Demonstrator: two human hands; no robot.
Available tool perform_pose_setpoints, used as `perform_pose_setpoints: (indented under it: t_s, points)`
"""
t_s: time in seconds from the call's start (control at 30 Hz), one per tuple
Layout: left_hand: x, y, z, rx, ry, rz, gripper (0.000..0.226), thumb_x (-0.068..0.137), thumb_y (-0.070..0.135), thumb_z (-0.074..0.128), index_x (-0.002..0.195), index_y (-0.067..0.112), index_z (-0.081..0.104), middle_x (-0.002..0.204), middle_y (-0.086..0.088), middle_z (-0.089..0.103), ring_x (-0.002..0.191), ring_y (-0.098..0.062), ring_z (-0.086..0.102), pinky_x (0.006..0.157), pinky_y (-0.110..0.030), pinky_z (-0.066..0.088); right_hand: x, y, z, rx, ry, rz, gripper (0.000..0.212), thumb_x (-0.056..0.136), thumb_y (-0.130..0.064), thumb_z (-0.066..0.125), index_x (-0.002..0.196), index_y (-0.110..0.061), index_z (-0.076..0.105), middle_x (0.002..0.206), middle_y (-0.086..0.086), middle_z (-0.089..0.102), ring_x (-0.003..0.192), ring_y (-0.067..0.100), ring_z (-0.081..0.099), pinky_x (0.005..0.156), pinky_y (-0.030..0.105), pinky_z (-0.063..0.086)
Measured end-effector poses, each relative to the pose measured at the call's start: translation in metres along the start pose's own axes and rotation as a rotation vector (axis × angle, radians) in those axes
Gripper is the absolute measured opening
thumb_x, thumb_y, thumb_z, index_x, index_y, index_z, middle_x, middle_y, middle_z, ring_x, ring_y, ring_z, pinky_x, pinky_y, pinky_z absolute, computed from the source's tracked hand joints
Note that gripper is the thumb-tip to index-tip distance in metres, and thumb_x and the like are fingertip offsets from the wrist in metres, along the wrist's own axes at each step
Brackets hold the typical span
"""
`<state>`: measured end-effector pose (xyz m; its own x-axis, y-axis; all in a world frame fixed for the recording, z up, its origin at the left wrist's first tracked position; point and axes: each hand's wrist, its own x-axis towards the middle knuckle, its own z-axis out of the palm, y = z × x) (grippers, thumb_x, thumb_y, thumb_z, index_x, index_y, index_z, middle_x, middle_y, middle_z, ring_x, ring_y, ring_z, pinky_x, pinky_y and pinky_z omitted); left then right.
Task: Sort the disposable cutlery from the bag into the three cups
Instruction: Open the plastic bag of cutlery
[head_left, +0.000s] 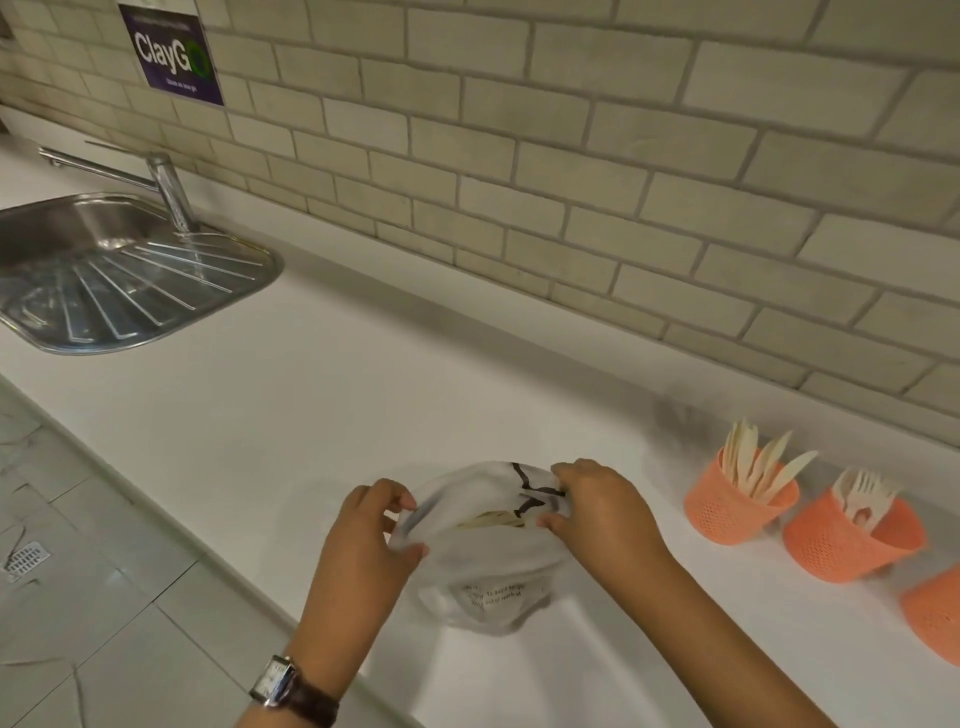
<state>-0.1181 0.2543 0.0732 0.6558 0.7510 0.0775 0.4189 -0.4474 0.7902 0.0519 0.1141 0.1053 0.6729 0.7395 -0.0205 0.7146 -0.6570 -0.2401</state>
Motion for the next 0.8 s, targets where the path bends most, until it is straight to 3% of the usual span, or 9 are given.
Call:
perform_pose_setpoints:
  t_s: [0.13, 0.23, 0.3, 0.37, 0.47, 0.57, 0.7, 0.8]
  points:
    - [0.007, -0.014, 0.004, 0.014, -0.028, -0.095, 0.046, 0.068, 0.002, 0.077, 0.086, 0.035, 0.051, 0.092, 0.009, 0.053, 0.075, -0.003, 0.057, 0.06, -0.01, 0.039, 0.007, 0.006, 0.011, 0.137, -0.037, 0.142, 0.024, 0.091, -0.023, 0.049, 0.073, -0.01, 0.058, 0.067, 0.0, 0.048, 0.065, 0.021, 0.049, 0.048, 0.023, 0.029]
    - [0.017, -0.029, 0.002, 0.125, -0.117, -0.179, 0.028, 0.073, 0.008, 0.076, 0.07, 0.029, 0.058, 0.08, -0.001, 0.063, 0.072, -0.016, 0.062, 0.058, -0.015, 0.038, 0.013, 0.011, 0.002, 0.805, -0.167, 0.363, 0.019, 0.093, -0.011, 0.05, 0.087, -0.005, 0.067, 0.067, 0.008, 0.058, 0.047, 0.018, 0.054, 0.044, 0.023, 0.046]
    - [0.021, -0.032, 0.0, 0.091, -0.176, -0.212, 0.02, 0.078, 0.013, 0.073, 0.065, 0.024, 0.063, 0.069, 0.002, 0.067, 0.067, -0.015, 0.064, 0.056, -0.013, 0.04, 0.015, 0.011, -0.002, 1.144, -0.291, 0.447, 0.016, 0.094, -0.01, 0.051, 0.09, -0.004, 0.066, 0.077, 0.009, 0.063, 0.054, 0.016, 0.059, 0.049, 0.026, 0.053]
    - [0.023, -0.031, -0.005, -0.183, -0.208, -0.307, 0.012, 0.083, 0.013, 0.069, 0.072, 0.017, 0.072, 0.073, -0.002, 0.071, 0.07, -0.016, 0.066, 0.058, -0.011, 0.049, 0.016, 0.014, 0.002, 1.422, -0.375, 0.511, 0.017, 0.095, -0.009, 0.049, 0.092, -0.004, 0.065, 0.08, 0.009, 0.066, 0.059, 0.017, 0.064, 0.054, 0.028, 0.055]
    - [0.027, -0.023, -0.01, -0.937, -0.332, -0.639, 0.02, 0.092, 0.007, 0.053, 0.1, -0.003, 0.068, 0.099, -0.014, 0.073, 0.086, -0.021, 0.07, 0.065, -0.02, 0.059, 0.016, 0.018, 0.009, 1.824, -0.422, 0.667, 0.02, 0.095, -0.003, 0.043, 0.097, 0.001, 0.062, 0.08, 0.014, 0.07, 0.064, 0.023, 0.069, 0.056, 0.03, 0.059]
    - [0.034, -0.013, -0.006, -1.469, -0.324, -0.88, 0.023, 0.096, 0.001, 0.041, 0.099, -0.011, 0.061, 0.091, -0.021, 0.072, 0.079, -0.027, 0.073, 0.067, -0.038, 0.06, 0.018, 0.016, 0.013, 1.971, -0.415, 0.775, 0.023, 0.095, -0.001, 0.039, 0.101, 0.003, 0.06, 0.081, 0.017, 0.071, 0.063, 0.026, 0.071, 0.057, 0.037, 0.058]
    - [0.048, -0.007, -0.007, -1.802, -0.34, -1.061, 0.027, 0.094, -0.001, 0.034, 0.108, -0.013, 0.054, 0.109, -0.025, 0.061, 0.107, -0.032, 0.059, 0.078, -0.05, 0.053, 0.023, 0.012, 0.014, 2.015, -0.444, 0.778, 0.029, 0.086, 0.002, 0.037, 0.094, 0.006, 0.064, 0.088, 0.022, 0.07, 0.068, 0.034, 0.071, 0.06, 0.046, 0.057]
    - [0.051, -0.005, 0.003, -1.972, -0.302, -1.087, 0.031, 0.082, -0.006, 0.034, 0.106, -0.005, 0.053, 0.101, -0.01, 0.06, 0.099, -0.011, 0.054, 0.096, -0.028, 0.049, 0.029, 0.012, 0.017, 1.923, -0.459, 0.791, 0.018, 0.081, -0.02, 0.056, 0.079, -0.004, 0.064, 0.083, 0.016, 0.068, 0.074, 0.032, 0.066, 0.077, 0.039, 0.053]
